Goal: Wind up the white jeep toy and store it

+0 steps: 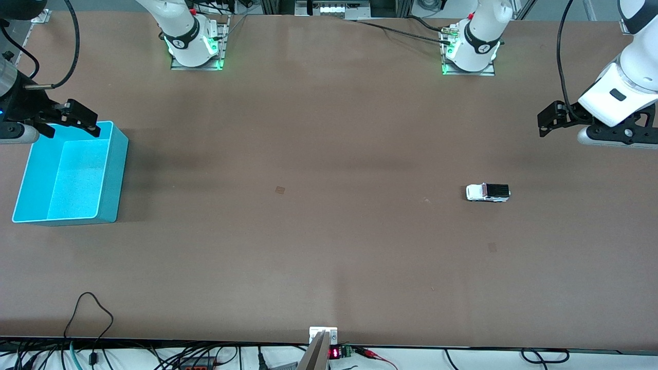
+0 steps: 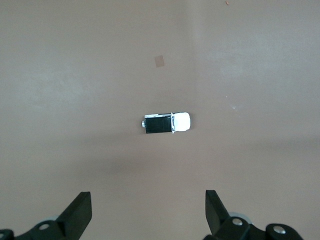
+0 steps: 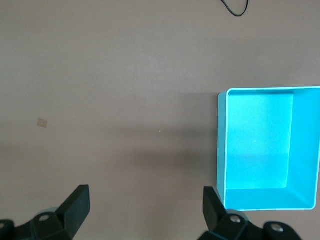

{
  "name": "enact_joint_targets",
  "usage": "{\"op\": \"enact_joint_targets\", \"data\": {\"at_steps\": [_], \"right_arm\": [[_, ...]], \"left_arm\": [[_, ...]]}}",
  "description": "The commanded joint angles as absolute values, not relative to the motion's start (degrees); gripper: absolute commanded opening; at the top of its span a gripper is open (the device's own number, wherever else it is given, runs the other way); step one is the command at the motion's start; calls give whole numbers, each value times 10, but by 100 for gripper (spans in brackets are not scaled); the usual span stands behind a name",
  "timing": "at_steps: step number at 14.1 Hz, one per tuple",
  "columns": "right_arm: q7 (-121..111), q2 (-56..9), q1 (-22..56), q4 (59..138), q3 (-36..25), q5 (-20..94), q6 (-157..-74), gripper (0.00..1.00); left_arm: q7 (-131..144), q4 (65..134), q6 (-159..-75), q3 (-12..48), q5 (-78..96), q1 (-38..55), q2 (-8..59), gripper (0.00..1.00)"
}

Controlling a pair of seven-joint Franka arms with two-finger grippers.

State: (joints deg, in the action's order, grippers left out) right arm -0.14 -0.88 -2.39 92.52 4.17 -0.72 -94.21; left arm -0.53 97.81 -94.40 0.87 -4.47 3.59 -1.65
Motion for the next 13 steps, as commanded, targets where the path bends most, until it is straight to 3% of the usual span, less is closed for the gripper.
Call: {"op": "enact_joint_targets", "data": {"at_steps": [1,13], "right_arm": [[-9,-9,-24,917,40,0,-932,100],[-8,-10,-25,916,40,0,-928,100]], "left_arm": [[-17,959,-912,2,-31,40,-7,100],[-66,959,-897,-3,-34,32,10,100]]}}
